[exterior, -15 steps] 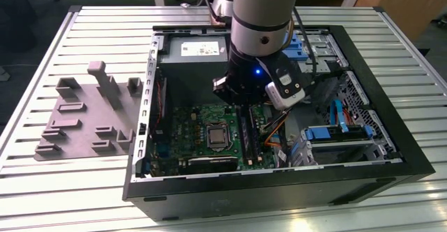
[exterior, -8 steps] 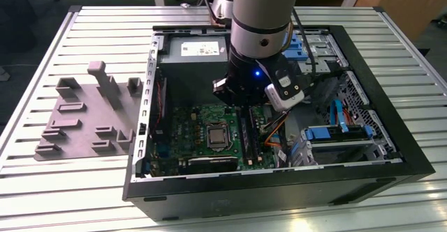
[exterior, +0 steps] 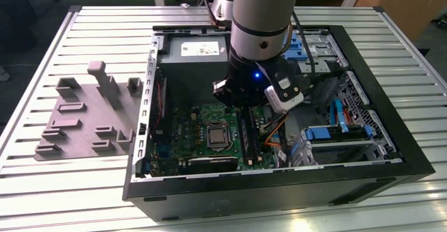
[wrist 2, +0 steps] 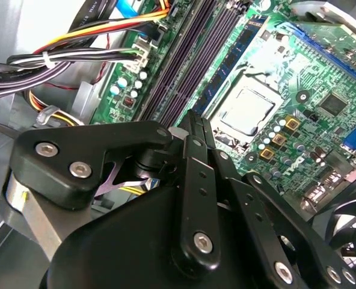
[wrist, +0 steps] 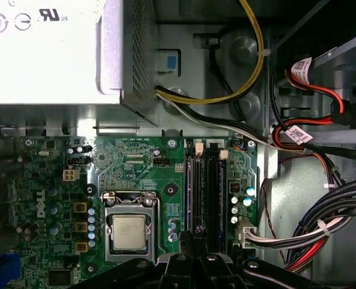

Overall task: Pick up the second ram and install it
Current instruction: 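Insert the second ram into the second slot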

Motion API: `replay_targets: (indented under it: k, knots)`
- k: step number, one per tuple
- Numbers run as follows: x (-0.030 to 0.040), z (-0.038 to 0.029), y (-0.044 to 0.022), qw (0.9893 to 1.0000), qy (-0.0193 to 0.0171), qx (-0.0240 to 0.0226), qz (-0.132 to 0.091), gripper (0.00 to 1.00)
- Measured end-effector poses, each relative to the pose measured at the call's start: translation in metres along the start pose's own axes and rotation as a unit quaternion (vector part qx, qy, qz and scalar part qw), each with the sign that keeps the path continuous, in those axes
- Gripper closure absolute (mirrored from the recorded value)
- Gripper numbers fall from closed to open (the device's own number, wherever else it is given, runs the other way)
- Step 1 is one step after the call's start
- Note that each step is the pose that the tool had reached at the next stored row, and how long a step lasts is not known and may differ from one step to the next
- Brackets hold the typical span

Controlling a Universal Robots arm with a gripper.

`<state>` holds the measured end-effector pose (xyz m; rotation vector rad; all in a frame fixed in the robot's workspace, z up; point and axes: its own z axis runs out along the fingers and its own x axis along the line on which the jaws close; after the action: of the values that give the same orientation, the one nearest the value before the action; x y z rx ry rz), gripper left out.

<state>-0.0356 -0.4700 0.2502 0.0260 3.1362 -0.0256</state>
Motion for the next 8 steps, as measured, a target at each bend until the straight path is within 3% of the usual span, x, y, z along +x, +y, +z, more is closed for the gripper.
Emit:
replay_targets:
  k: [8]
  knots:
    - [-0.0001, 0.0042, -0.001, 1.0, 0.0, 0.0, 0.0, 0.89]
